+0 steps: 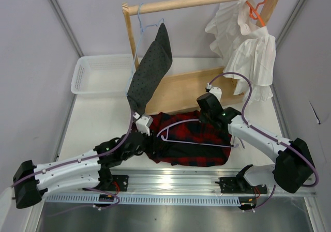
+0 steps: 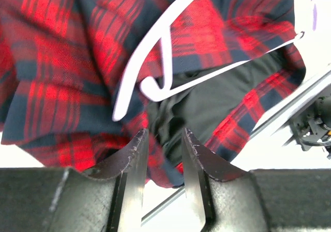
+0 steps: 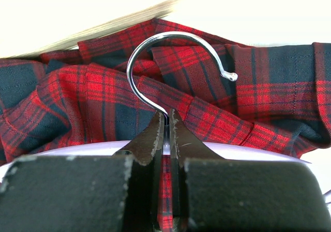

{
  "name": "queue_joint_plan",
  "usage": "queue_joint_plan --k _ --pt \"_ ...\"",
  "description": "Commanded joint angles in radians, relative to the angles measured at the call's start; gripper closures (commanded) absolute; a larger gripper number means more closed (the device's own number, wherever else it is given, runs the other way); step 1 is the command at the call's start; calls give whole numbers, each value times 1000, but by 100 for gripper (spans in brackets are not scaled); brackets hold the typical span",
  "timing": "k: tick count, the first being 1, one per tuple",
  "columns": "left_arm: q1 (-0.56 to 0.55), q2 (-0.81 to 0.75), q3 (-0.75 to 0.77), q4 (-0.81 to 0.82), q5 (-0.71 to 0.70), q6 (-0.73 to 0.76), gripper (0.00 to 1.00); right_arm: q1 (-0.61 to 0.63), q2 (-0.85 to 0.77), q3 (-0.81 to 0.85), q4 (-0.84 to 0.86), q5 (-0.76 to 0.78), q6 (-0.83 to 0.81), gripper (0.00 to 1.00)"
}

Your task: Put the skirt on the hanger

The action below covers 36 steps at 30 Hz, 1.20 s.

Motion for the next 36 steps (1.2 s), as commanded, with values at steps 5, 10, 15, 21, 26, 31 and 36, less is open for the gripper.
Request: queue_joint_plan --k 5,10,15,21,26,31,36 --pt "7 143 132 29 74 133 64 -4 11 21 15 36 10 100" --pt "7 242 176 9 94 137 65 -6 13 22 15 33 8 100" --pt "8 291 190 -5 93 139 66 -9 11 22 16 25 5 100" --pt "7 324 202 9 88 159 65 -10 11 21 19 22 2 100" --pt "7 357 208 11 80 168 66 -13 11 21 18 21 2 100" --pt "7 374 210 9 57 174 67 -15 7 21 19 18 -1 100" --pt "7 374 211 18 47 177 67 -13 8 21 19 15 -1 100"
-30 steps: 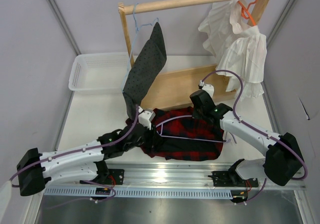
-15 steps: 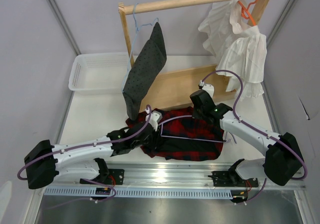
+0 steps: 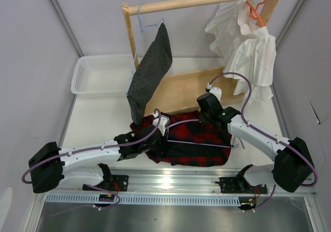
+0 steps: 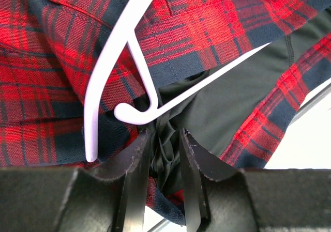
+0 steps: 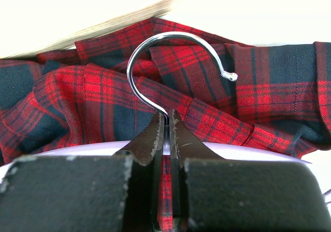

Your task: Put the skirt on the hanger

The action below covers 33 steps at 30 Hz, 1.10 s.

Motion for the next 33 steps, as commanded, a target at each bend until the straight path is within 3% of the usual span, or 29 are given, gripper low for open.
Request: queue_joint_plan --k 1,10,20,33 --pt "5 3 43 28 -24 27 67 -9 -3 19 19 21 0 100" --pt "7 35 39 51 -20 28 73 -11 -2 24 16 20 -3 100" --pt "5 4 32 30 -55 16 97 -9 -12 28 7 21 -3 100" --pt "14 3 31 -30 -110 -26 100 -11 -22 56 -23 34 -9 100"
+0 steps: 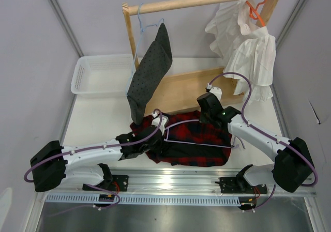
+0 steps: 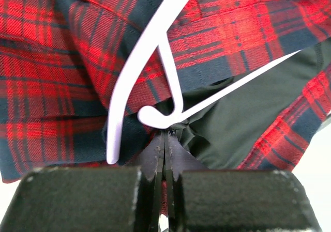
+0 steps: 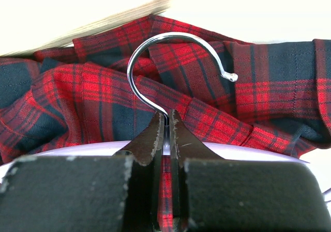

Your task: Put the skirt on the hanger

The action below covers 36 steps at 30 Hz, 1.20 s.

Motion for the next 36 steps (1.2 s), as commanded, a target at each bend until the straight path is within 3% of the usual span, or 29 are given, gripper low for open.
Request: queue_joint_plan --k 1,36 --pt "15 -28 32 -22 -51 -25 100 -8 -23 52 -10 40 -10 100" --pt "32 -47 52 -19 -180 -103 100 -5 -21 52 -42 18 5 100"
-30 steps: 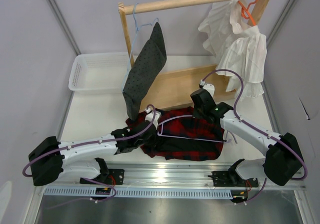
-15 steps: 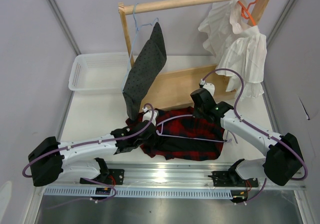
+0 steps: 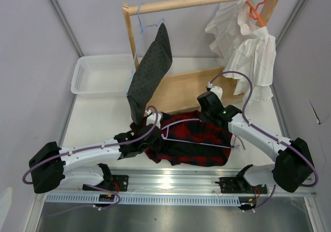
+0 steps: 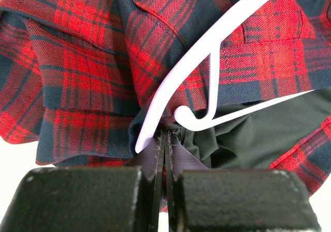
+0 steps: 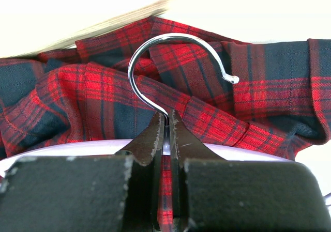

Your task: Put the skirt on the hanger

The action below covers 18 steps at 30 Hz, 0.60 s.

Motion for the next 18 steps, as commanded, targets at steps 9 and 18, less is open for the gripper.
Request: queue_joint_plan --k 9,18 --pt "12 -2 52 31 -79 -25 100 0 -28 14 -13 16 -3 100" --pt "10 -9 40 75 -115 -28 100 3 -19 10 -16 13 5 100"
